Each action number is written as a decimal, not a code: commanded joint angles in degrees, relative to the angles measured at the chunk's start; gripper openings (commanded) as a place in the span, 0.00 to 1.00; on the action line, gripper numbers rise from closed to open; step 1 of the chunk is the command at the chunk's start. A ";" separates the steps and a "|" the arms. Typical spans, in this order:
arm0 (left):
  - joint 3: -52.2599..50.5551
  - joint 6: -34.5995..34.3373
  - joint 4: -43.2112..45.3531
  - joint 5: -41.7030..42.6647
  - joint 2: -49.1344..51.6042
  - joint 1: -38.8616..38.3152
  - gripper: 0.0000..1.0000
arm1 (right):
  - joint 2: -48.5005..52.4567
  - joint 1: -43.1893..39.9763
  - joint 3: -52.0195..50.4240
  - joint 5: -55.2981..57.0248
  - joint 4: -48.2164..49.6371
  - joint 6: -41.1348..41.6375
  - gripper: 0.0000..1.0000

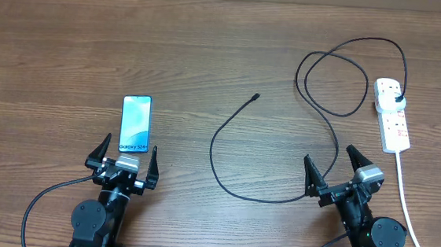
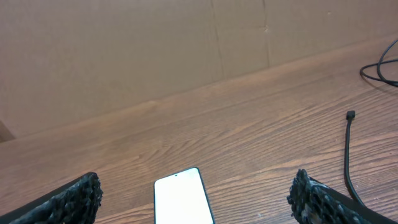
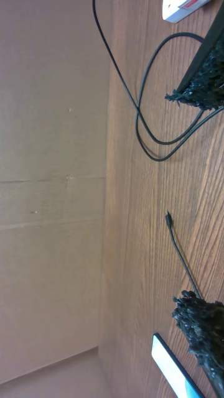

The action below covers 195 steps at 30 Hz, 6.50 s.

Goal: Plug charger to phone and switch on socket

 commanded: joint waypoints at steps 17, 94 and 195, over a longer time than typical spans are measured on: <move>-0.39 -0.63 0.04 -0.42 -0.59 0.59 1.00 | -0.57 0.33 -0.61 -0.24 0.35 0.35 1.00; -0.39 -2.21 0.22 -0.15 -0.59 0.59 1.00 | -0.57 0.33 -0.61 -0.24 0.35 0.35 1.00; 72.35 -15.47 -42.45 -5.46 87.01 0.98 0.97 | -0.57 0.33 -0.61 -0.24 0.35 0.35 1.00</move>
